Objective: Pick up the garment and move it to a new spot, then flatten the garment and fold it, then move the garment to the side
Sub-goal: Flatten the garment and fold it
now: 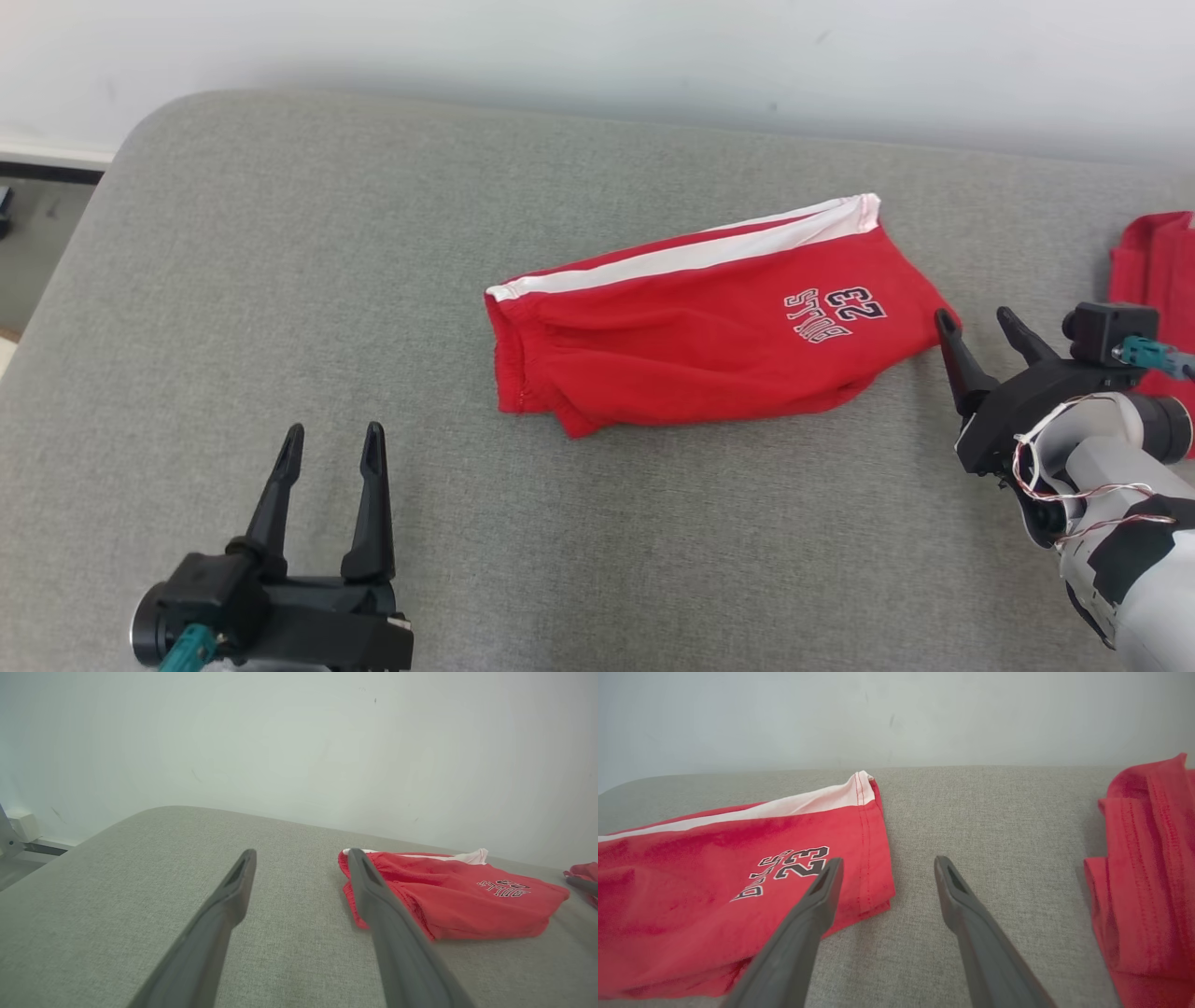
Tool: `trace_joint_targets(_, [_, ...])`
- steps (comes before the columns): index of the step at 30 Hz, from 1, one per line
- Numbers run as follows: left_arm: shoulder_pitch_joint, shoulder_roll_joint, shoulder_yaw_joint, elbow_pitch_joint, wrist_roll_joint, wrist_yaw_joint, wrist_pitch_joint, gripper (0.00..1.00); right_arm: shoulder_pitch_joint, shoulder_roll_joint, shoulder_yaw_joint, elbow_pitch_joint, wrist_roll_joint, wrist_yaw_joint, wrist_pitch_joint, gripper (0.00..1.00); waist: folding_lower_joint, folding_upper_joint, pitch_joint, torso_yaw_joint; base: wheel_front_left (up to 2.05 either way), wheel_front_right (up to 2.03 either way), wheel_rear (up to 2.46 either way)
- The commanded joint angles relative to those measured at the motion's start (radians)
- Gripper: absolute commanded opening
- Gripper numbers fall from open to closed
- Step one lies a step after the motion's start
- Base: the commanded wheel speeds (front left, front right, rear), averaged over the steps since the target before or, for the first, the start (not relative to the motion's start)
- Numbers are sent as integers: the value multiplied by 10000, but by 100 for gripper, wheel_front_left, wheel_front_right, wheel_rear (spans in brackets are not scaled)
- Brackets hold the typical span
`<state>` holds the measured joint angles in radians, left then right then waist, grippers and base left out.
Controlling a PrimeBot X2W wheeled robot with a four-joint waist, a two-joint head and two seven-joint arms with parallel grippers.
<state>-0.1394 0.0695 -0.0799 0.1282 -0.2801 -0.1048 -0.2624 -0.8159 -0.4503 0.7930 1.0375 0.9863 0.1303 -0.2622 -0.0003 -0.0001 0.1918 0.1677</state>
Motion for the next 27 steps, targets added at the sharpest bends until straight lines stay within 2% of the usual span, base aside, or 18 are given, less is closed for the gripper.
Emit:
trace_joint_targets(1, [143,-79,72,1,152,-29,-27,100,108,84,-97,69,36,4,-28,100,3,1,80,111,0,0,0])
trace_joint_targets(8, [239,-196,167,-16,51,-152,-27,100,121,376,-676,660,-88,4,-19,100,3,1,356,481,0,0,0])
trace_joint_targets(15, [80,-196,-231,23,-220,-8,-28,100,67,778,-835,1414,-202,4,27,100,3,1,500,827,0,0,0])
trace_joint_targets(16, [50,-196,-279,37,-248,-6,-28,100,64,860,-795,1505,-182,4,70,55,3,1,504,860,0,0,0])
trace_joint_targets(17, [23,-195,-311,47,-277,33,-28,100,52,913,-767,1563,-161,4,73,33,3,1,507,884,0,0,0])
trace_joint_targets(18, [1,-196,-327,62,-294,66,-28,100,49,956,-717,1590,-173,6,69,0,3,1,501,893,0,0,0])
trace_joint_targets(24, [244,-195,-269,189,-290,165,-28,100,388,926,-767,1384,-14,4,6,0,3,1,120,700,0,0,0])
trace_joint_targets(27, [490,-191,-130,291,-271,119,-28,100,496,821,-977,835,54,4,-13,0,3,1,-211,508,0,0,0])
